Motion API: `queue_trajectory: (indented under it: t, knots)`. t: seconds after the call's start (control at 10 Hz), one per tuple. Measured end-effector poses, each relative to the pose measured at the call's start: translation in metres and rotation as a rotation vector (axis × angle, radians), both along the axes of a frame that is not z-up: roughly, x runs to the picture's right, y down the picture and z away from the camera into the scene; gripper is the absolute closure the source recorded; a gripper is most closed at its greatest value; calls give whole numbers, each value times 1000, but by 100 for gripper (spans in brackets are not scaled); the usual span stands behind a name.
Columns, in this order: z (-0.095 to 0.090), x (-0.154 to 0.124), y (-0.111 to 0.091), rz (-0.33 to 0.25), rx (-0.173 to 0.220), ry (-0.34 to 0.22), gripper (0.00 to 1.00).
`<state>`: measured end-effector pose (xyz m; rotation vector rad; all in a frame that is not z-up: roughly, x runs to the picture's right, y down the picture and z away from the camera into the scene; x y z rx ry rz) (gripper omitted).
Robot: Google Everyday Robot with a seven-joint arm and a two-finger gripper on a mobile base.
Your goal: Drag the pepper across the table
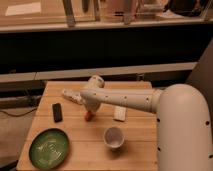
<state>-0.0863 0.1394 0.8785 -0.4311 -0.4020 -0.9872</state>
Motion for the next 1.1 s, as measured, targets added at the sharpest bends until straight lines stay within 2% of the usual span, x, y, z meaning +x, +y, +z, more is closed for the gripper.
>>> queue_trajectory:
  t: [1.1]
  knots:
    - [-4, -8, 3, -21, -8, -10, 98]
